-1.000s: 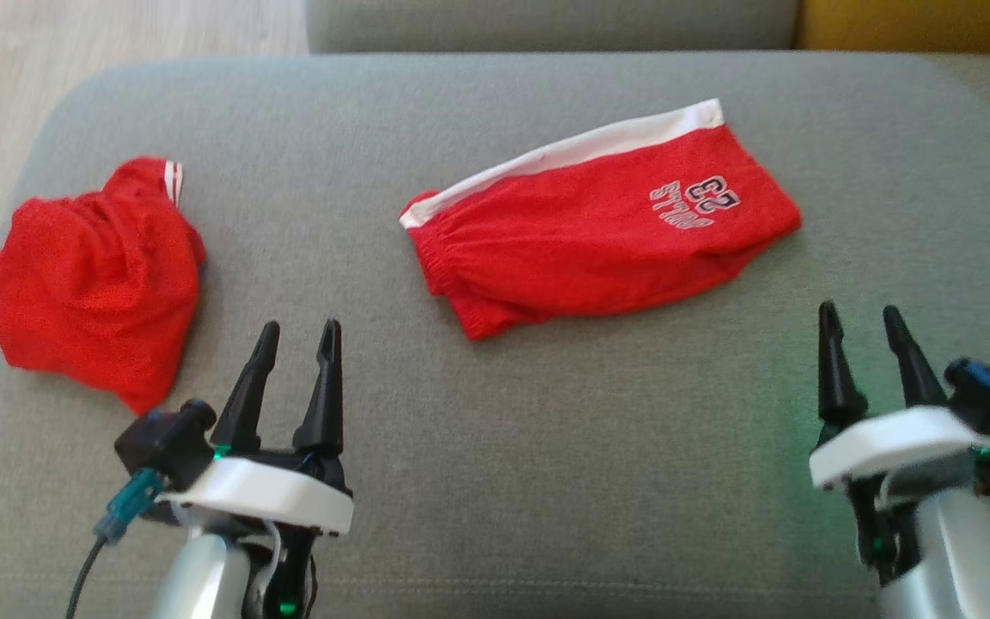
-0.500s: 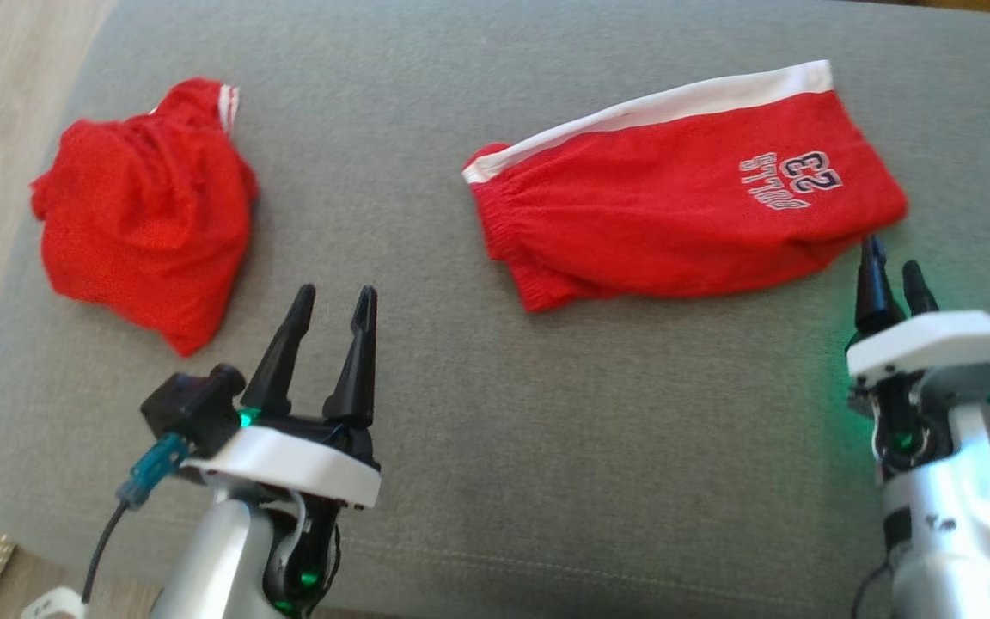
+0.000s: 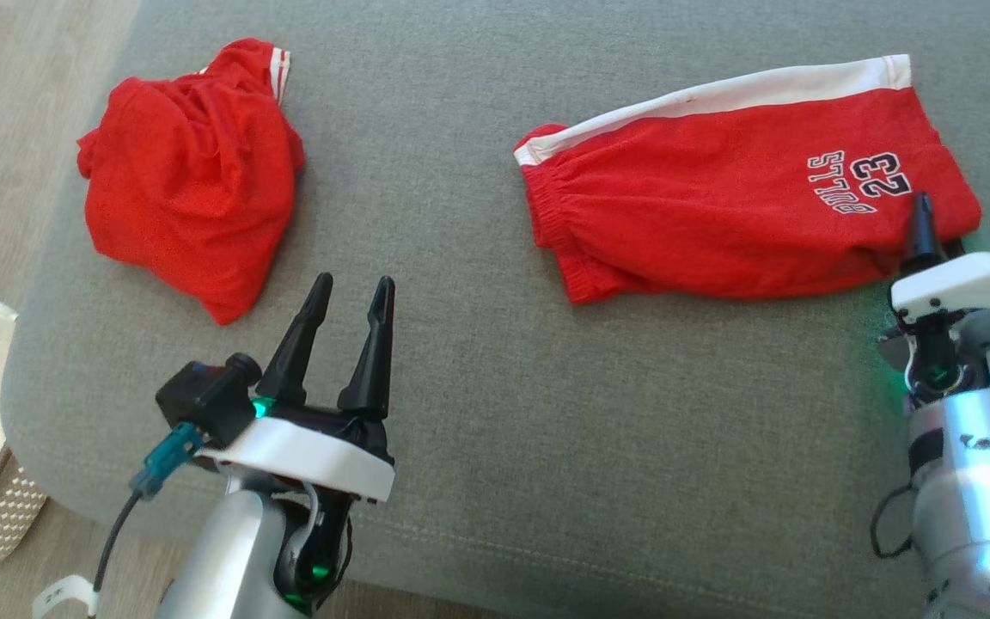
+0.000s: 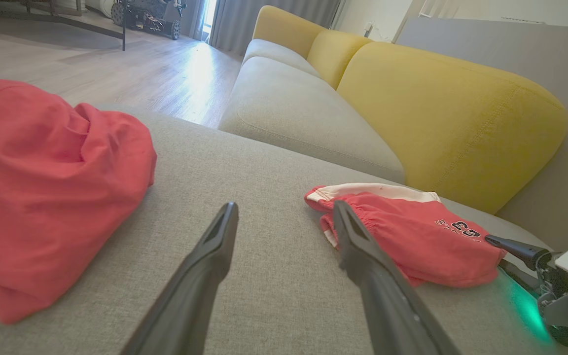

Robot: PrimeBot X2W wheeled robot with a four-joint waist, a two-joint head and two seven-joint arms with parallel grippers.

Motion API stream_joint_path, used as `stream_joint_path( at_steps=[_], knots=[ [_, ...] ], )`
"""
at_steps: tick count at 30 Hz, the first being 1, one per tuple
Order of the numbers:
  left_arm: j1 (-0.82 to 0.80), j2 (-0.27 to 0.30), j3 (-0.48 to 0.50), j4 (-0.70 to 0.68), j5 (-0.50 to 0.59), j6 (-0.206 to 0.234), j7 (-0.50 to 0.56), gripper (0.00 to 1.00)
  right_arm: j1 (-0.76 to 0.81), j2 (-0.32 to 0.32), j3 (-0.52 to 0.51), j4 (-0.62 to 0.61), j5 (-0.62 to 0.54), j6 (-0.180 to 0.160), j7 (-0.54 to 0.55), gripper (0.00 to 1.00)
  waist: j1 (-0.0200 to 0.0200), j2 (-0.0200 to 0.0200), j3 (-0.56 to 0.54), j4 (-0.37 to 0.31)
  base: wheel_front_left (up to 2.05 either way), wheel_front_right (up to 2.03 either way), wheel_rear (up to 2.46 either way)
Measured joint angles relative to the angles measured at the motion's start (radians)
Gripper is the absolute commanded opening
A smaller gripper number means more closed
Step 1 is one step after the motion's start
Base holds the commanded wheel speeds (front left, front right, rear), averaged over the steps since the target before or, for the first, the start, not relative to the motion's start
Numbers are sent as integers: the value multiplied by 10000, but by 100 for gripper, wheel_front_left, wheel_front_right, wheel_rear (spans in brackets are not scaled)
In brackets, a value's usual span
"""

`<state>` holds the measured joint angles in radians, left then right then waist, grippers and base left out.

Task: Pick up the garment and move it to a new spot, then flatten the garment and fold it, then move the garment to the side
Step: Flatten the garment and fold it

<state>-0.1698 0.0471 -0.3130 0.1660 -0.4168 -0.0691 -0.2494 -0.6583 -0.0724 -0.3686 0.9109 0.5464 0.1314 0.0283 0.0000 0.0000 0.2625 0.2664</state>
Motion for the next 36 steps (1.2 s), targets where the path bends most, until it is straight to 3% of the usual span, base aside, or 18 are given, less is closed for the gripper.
stream_joint_path(
  at_steps=[4, 5, 6, 7, 22, 28, 36],
  knots=[
    [0, 0, -29, 2, 0, 0, 0, 100, -396, -59, -240, 497, -320, 0, 48, 100, 0, 0, 22, 94, 0, 0, 0],
    [0, 0, -42, 2, -2, 0, 0, 100, -477, -67, -242, 598, -382, 0, 92, 95, 0, 0, 17, 105, 0, 0, 0],
    [0, 0, -56, 2, -17, 2, 0, 100, -539, -75, -230, 677, -468, 0, 92, 40, 0, 0, 7, 114, 0, 0, 0],
    [0, 0, -67, 4, -59, 2, 0, 100, -574, -75, -190, 715, -543, 0, 92, 0, 0, 0, -3, 118, 0, 0, 0],
    [5, 0, -33, 184, -188, 117, 0, 100, -25, -153, 274, 54, -604, 0, -1181, 0, 0, 0, -391, -394, 0, 0, 0],
    [30, 2, -35, 228, -186, 157, -2, 100, 431, -644, -510, -29, -1448, 0, -1701, 0, 0, 0, -633, -705, 0, 0, 0],
    [33, 0, -21, 240, -186, 163, 0, 100, 769, -466, -1592, -58, -2451, 0, -1749, 0, 0, 0, -805, -1033, 0, 0, 0]
  ],
)
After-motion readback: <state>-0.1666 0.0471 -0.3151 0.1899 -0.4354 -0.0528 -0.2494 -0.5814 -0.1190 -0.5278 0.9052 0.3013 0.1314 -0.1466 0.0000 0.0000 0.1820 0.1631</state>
